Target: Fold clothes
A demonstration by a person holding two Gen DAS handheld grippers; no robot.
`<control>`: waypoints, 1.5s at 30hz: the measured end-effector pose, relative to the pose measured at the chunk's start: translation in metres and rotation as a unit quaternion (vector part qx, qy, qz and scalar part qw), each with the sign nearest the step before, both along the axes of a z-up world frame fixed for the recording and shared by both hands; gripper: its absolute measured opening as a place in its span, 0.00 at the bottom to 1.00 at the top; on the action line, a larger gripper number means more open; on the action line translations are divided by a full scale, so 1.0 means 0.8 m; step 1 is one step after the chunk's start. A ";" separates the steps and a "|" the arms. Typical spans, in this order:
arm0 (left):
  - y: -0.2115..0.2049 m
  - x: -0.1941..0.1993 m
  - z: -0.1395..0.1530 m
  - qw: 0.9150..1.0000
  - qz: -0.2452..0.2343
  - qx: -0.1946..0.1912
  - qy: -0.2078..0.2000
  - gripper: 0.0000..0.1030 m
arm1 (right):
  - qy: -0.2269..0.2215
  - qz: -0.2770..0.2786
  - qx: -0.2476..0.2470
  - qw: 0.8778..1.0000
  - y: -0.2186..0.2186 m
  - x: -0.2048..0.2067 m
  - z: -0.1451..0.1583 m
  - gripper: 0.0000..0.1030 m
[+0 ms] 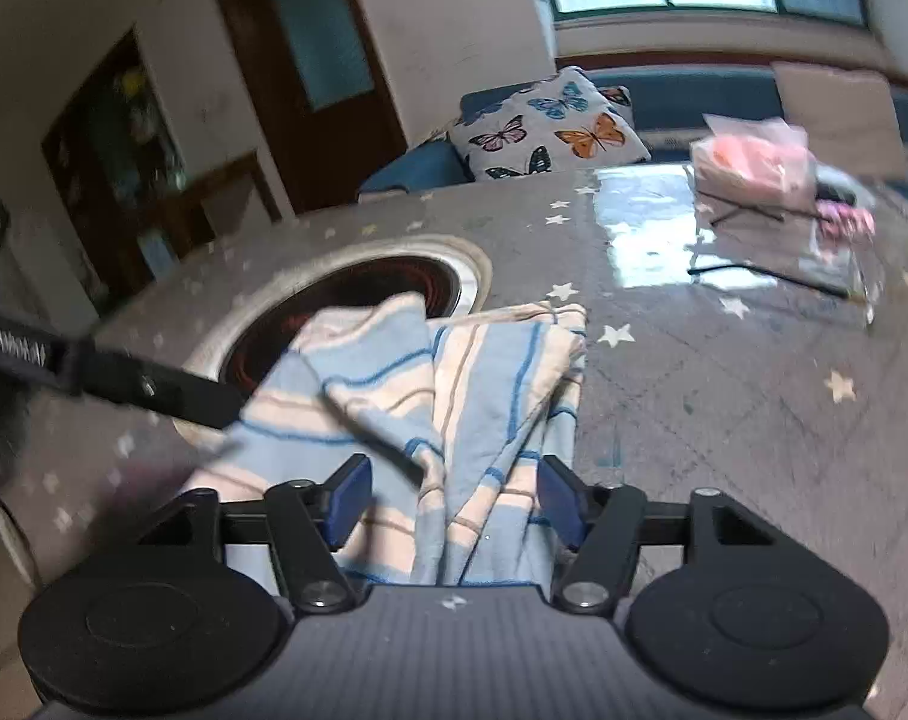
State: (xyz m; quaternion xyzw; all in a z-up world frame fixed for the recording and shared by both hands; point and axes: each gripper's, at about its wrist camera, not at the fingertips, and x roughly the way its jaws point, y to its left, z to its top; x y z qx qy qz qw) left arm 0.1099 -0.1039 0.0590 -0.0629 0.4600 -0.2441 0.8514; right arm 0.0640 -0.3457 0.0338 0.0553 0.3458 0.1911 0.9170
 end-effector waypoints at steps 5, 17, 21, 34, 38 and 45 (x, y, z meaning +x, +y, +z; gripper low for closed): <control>0.021 -0.002 -0.019 0.999 0.028 -0.002 0.019 0.66 | -0.022 0.001 -0.069 0.997 0.025 0.013 -0.008 0.73; 0.037 0.003 -0.041 0.998 0.045 0.006 0.036 0.67 | 0.014 -0.091 0.042 0.995 -0.030 0.056 -0.012 0.47; 0.034 0.006 -0.046 0.998 0.045 0.008 0.041 0.68 | 0.008 -0.082 0.058 0.995 -0.027 0.054 -0.010 0.42; 0.043 0.012 -0.054 0.997 0.057 0.003 0.049 0.69 | 0.036 -0.106 0.074 0.991 -0.020 0.078 -0.019 0.22; 0.044 0.012 -0.054 0.997 0.057 0.002 0.049 0.69 | 0.042 -0.110 0.080 0.990 -0.021 0.081 -0.022 0.22; 0.044 0.011 -0.054 0.997 0.058 0.001 0.049 0.69 | 0.038 -0.117 0.088 0.988 -0.023 0.079 -0.025 0.08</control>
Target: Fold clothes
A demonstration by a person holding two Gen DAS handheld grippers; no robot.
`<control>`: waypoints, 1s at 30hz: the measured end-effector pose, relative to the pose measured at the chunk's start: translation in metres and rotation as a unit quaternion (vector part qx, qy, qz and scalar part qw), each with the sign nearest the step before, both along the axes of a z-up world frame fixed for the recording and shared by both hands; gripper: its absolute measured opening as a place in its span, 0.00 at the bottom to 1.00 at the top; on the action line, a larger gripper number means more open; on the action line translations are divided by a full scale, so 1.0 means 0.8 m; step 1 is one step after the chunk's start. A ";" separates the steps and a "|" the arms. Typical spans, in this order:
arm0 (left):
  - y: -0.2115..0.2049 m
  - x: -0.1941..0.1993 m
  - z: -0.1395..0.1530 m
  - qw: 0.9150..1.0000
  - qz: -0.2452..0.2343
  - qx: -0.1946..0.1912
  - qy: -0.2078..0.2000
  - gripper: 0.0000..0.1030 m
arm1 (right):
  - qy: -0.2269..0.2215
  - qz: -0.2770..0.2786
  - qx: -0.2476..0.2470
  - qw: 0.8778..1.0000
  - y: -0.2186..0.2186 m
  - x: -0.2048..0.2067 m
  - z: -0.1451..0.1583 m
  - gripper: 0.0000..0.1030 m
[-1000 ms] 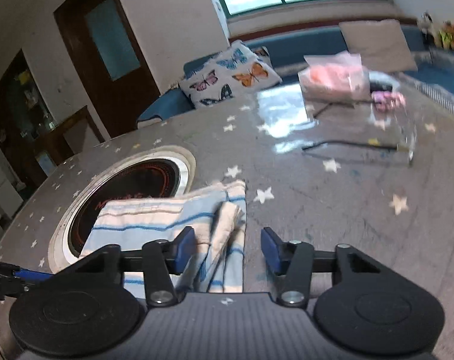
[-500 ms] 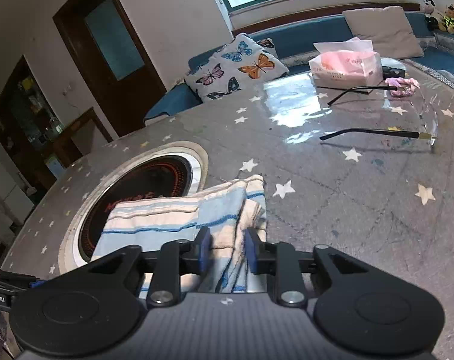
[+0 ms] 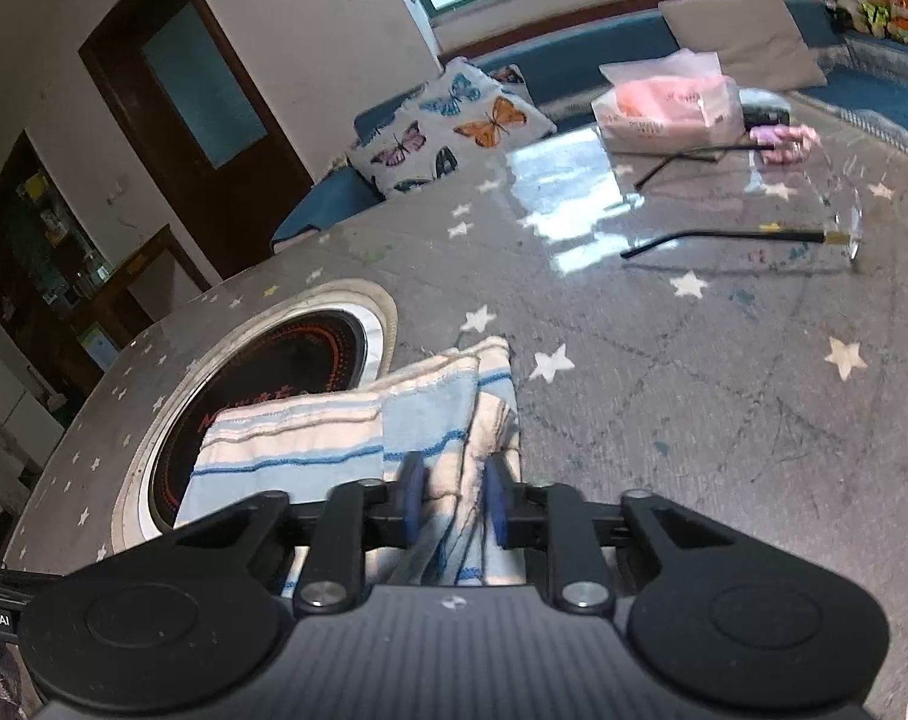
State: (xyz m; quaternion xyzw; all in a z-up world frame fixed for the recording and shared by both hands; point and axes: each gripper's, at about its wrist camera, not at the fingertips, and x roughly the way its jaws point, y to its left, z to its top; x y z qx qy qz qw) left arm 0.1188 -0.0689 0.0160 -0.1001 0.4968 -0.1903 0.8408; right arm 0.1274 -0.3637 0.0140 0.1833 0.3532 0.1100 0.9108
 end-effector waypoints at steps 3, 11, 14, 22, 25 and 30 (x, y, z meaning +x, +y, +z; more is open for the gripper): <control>0.001 -0.001 0.000 1.000 0.001 0.000 0.000 0.69 | -0.021 0.002 -0.010 1.000 0.006 -0.005 0.010 0.07; 0.002 -0.003 0.001 1.000 0.004 0.003 -0.001 0.70 | -0.068 0.039 0.015 0.997 0.020 0.013 0.050 0.06; 0.003 -0.003 0.001 1.000 0.006 0.007 -0.003 0.70 | -0.044 0.018 0.009 0.999 0.010 0.035 0.035 0.06; 0.003 -0.007 0.008 0.999 -0.009 0.027 -0.015 0.70 | -0.030 0.028 -0.017 0.999 -0.016 0.016 0.021 0.12; -0.010 -0.018 0.014 0.998 -0.039 0.044 -0.035 0.72 | -0.040 0.071 -0.047 0.996 -0.010 -0.003 0.030 0.12; -0.023 -0.038 0.013 0.993 -0.079 0.075 -0.055 0.74 | -0.051 0.160 -0.078 0.983 0.009 -0.049 0.035 0.12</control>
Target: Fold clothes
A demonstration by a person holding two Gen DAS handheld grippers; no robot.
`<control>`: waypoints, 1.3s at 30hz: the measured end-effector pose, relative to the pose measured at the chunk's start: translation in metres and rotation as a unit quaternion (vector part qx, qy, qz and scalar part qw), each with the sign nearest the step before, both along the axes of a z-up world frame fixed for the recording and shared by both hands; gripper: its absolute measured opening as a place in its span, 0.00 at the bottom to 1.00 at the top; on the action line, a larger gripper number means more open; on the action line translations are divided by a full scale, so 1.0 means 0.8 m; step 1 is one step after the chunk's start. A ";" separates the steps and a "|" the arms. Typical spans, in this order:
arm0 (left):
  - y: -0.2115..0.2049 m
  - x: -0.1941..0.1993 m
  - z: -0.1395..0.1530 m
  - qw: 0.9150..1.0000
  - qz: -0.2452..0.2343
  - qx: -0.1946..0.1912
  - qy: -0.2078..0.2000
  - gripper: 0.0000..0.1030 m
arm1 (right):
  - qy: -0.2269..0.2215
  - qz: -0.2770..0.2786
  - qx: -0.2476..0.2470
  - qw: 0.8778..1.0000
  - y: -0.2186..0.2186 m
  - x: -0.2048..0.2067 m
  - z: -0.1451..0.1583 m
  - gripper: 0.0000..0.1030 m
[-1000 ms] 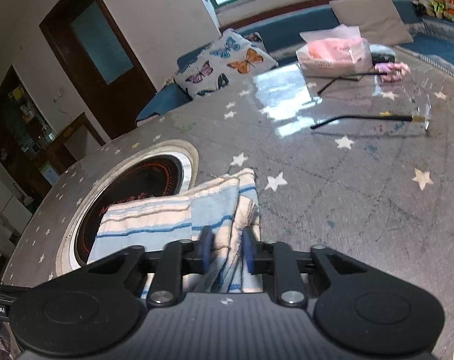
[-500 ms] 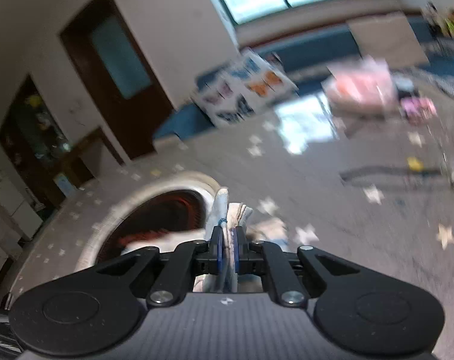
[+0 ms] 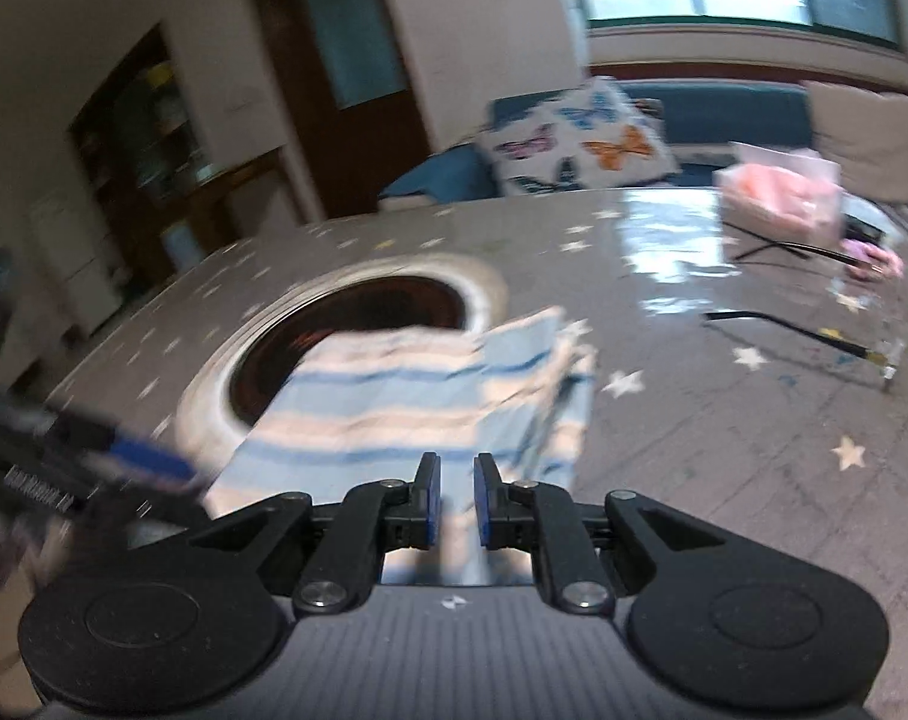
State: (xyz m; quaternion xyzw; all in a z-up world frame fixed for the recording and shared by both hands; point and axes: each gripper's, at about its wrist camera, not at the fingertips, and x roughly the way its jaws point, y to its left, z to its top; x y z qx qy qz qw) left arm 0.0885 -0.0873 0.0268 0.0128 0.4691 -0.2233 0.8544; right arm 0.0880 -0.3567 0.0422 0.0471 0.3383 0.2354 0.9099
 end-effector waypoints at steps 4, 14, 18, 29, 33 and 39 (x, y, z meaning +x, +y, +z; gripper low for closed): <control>-0.002 -0.009 -0.015 0.999 -0.006 0.031 0.003 0.73 | 0.006 0.021 -0.031 0.999 0.010 -0.019 -0.015 0.12; 0.007 -0.016 -0.015 0.998 -0.013 0.060 -0.016 0.76 | -0.014 0.015 -0.024 0.999 0.008 -0.008 -0.001 0.22; 0.009 -0.016 -0.018 0.998 -0.013 0.065 -0.013 0.78 | -0.020 0.012 -0.019 1.000 0.015 0.017 -0.004 0.22; 0.019 0.032 0.013 0.997 0.050 0.032 -0.041 0.76 | -0.017 -0.004 -0.030 0.999 0.015 0.050 0.000 0.24; 0.008 0.067 0.017 0.996 0.065 0.025 -0.054 0.76 | -0.021 -0.011 -0.026 0.999 0.023 0.075 0.004 0.24; -0.003 0.113 0.006 0.993 0.085 0.044 -0.067 0.76 | -0.008 -0.026 -0.028 0.999 0.032 0.108 -0.010 0.24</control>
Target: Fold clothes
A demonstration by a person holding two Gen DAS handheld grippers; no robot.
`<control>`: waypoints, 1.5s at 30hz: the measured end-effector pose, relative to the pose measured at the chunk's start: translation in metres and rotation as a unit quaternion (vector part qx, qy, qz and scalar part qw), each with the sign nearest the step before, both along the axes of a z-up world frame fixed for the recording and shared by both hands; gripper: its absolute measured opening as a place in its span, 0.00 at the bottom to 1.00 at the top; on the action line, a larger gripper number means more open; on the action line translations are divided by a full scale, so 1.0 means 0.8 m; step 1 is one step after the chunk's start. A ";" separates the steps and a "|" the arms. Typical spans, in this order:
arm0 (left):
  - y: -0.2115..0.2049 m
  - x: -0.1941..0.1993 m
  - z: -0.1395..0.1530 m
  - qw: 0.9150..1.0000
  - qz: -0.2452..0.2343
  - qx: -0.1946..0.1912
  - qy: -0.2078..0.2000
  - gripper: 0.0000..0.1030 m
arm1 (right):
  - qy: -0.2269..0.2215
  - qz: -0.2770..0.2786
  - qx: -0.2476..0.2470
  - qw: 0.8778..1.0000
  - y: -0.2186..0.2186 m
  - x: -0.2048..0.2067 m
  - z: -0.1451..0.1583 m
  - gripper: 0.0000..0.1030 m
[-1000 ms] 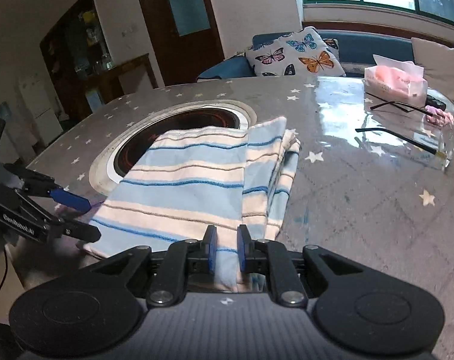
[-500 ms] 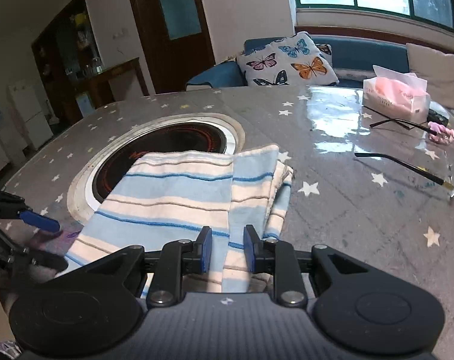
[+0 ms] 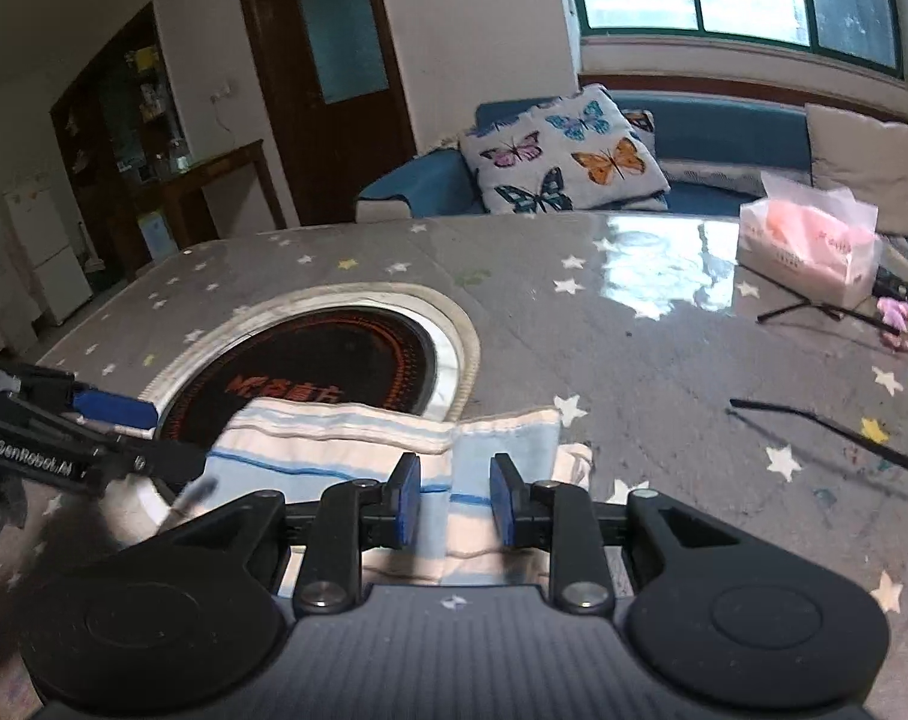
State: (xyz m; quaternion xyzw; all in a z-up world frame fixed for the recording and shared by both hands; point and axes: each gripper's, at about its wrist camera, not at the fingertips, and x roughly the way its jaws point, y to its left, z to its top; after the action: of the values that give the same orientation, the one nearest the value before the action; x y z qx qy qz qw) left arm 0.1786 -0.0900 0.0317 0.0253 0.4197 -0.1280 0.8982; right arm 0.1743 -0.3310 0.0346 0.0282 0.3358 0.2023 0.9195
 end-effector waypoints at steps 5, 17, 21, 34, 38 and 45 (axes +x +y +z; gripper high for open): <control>-0.002 0.023 -0.013 1.000 0.007 0.009 0.003 0.76 | 0.015 -0.009 -0.001 1.000 -0.004 0.010 -0.015 0.24; 0.004 0.038 -0.021 0.999 0.030 0.029 0.002 0.76 | 0.021 -0.007 0.005 1.000 -0.007 0.015 -0.019 0.24; -0.014 0.036 -0.006 1.000 0.008 0.017 -0.009 0.76 | 0.008 -0.005 0.002 1.000 -0.001 0.014 -0.009 0.25; -0.094 0.057 -0.018 0.998 -0.058 0.009 -0.002 0.76 | 0.020 -0.011 0.005 1.000 -0.004 0.025 -0.020 0.25; -0.095 0.064 -0.028 0.998 -0.055 0.009 0.009 0.78 | 0.018 -0.008 0.008 1.000 -0.006 0.025 -0.022 0.24; -0.090 0.064 -0.029 0.998 -0.055 0.006 0.009 0.78 | 0.015 -0.003 0.000 1.000 -0.005 0.024 -0.023 0.24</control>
State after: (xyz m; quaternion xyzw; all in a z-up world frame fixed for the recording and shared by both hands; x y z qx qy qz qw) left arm 0.2299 -0.1623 0.0082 0.0524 0.4268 -0.1745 0.8858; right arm 0.1932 -0.3348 0.0163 0.0324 0.3495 0.1991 0.9150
